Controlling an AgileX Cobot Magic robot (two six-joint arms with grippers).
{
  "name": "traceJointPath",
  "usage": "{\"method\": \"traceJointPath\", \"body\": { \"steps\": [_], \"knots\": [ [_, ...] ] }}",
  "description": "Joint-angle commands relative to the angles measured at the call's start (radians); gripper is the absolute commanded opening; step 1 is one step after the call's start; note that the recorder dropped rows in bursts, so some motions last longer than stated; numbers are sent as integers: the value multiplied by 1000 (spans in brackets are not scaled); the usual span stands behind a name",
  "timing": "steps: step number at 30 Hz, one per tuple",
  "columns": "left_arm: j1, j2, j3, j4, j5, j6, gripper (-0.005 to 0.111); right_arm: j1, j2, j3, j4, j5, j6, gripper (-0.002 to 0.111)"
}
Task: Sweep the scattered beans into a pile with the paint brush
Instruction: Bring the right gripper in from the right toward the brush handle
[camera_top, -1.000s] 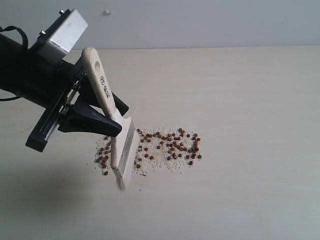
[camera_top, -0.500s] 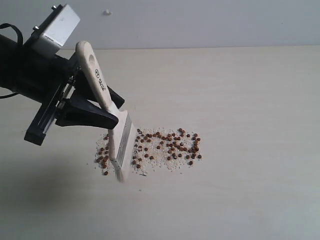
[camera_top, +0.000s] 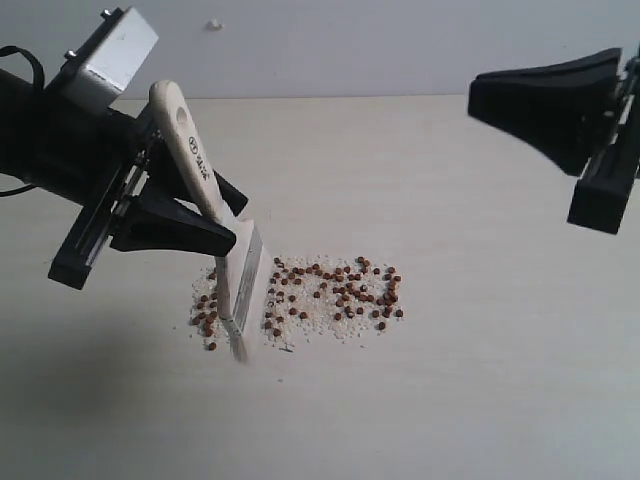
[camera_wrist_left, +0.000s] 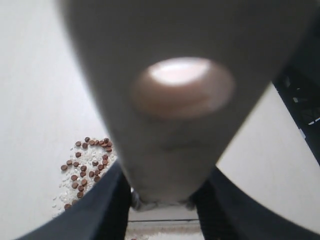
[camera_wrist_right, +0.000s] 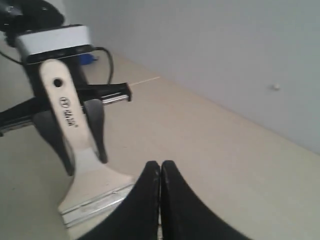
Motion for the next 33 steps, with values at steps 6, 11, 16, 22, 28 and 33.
{"method": "traceJointPath", "body": {
  "steps": [6,11,16,22,28,33],
  "knots": [
    [2,-2,3,-42,11,3,0,38,153,-12,-8,-88,11,3],
    [0,-2,3,-73,-26,-66,0,154,144,-14,96,130,9,2],
    [0,-2,3,-88,8,-45,0,269,144,-21,136,192,-147,3],
    [0,-2,3,-90,4,-44,0,353,148,-21,353,226,-228,20],
    [0,-2,3,-125,-87,-94,0,460,160,-21,571,328,-313,32],
    [0,-2,3,-140,-111,-107,0,555,180,-21,890,446,-526,31]
  ]
}}
